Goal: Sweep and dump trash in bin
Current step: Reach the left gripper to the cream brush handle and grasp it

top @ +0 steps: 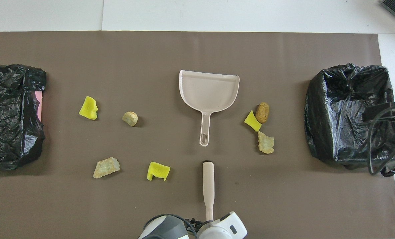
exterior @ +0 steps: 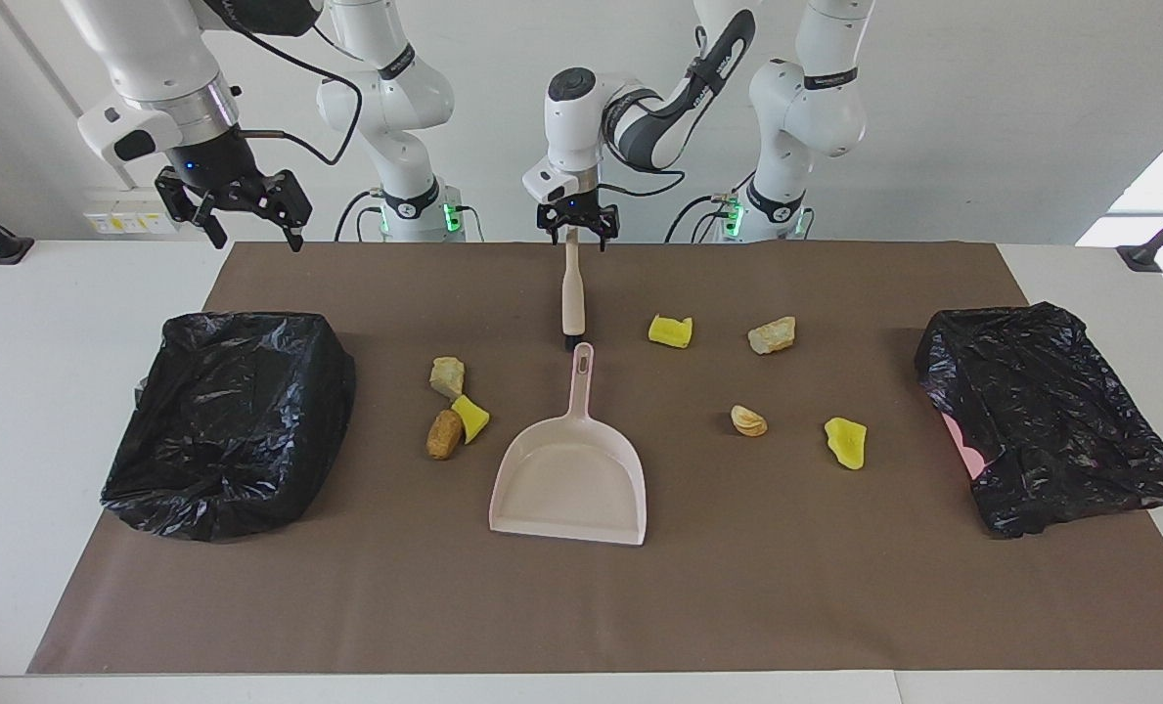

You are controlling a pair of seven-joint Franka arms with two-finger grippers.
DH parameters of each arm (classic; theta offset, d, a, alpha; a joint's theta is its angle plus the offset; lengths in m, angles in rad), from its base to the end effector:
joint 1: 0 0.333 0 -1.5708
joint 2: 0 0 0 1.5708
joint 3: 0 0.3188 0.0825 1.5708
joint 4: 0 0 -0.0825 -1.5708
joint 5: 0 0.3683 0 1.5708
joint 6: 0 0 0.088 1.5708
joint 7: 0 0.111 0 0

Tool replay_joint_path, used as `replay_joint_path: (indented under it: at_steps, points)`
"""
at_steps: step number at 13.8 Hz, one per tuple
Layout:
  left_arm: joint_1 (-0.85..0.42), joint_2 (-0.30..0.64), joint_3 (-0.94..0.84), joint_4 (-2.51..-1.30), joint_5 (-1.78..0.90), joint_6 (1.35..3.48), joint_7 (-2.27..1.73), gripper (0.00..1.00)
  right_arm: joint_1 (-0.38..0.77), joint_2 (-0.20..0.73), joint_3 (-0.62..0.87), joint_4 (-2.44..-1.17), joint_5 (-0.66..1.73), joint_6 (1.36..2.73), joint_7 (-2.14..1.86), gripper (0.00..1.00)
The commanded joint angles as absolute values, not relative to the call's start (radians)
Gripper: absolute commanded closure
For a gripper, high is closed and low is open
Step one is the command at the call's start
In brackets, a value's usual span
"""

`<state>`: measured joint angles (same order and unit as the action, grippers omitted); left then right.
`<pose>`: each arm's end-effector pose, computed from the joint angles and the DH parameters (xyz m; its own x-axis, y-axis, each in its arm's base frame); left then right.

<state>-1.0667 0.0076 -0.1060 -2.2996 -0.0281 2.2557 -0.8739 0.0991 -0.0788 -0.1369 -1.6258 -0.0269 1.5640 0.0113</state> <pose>0.1913 -0.4570 0.3496 0.9599 -0.2759 -0.0497 -0.2773 -0.9604 -0.0257 0.5129 -0.0255 0.6387 0.9987 -0.0490 0.0164 -0.0493 -0.9987 0.0160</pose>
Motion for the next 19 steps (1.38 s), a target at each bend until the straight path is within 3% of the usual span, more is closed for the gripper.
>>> replay_joint_path:
  at_steps: [1, 2, 4, 7, 8, 9, 10, 14, 19]
  points:
    - [-1.091, 0.014, -0.087, -2.307, -0.037, 2.278, -0.89, 0.04, 0.097, -0.109, -0.135, -1.658, -0.018, 1.559, 0.031, 0.0]
    - [-1.091, 0.012, -0.086, -2.303, -0.037, 2.276, -0.893, 0.06, 0.097, -0.11, -0.135, -1.658, -0.018, 1.559, 0.031, 0.0]
    - [-1.088, 0.009, -0.086, -2.296, -0.037, 2.276, -0.916, 0.21, 0.097, -0.11, -0.135, -1.66, -0.018, 1.557, 0.031, 0.0]
    - [-1.088, 0.009, -0.086, -2.296, -0.037, 2.278, -0.953, 0.71, 0.097, -0.11, -0.135, -1.661, -0.018, 1.559, 0.031, 0.0]
    - [-1.089, 0.008, -0.086, -2.295, -0.037, 2.27, -0.954, 0.8, 0.097, -0.11, -0.135, -1.661, -0.018, 1.559, 0.031, 0.0]
    - [-1.089, 0.002, -0.084, -2.293, -0.037, 2.266, -0.953, 0.94, 0.097, -0.11, -0.135, -1.661, -0.018, 1.559, 0.031, 0.0]
    - [-1.082, -0.006, -0.084, -2.289, -0.037, 2.255, -0.951, 1.0, 0.097, -0.11, -0.135, -1.663, -0.018, 1.559, 0.031, 0.0]
    - [-1.049, -0.066, -0.074, -2.264, -0.034, 2.097, -0.942, 1.0, 0.097, -0.115, -0.135, -1.667, -0.018, 1.559, 0.031, 0.0]
    - [-0.85, -0.11, -0.066, -2.182, -0.005, 1.84, -0.939, 1.0, 0.097, -0.118, -0.135, -1.672, -0.018, 1.559, 0.025, 0.0]
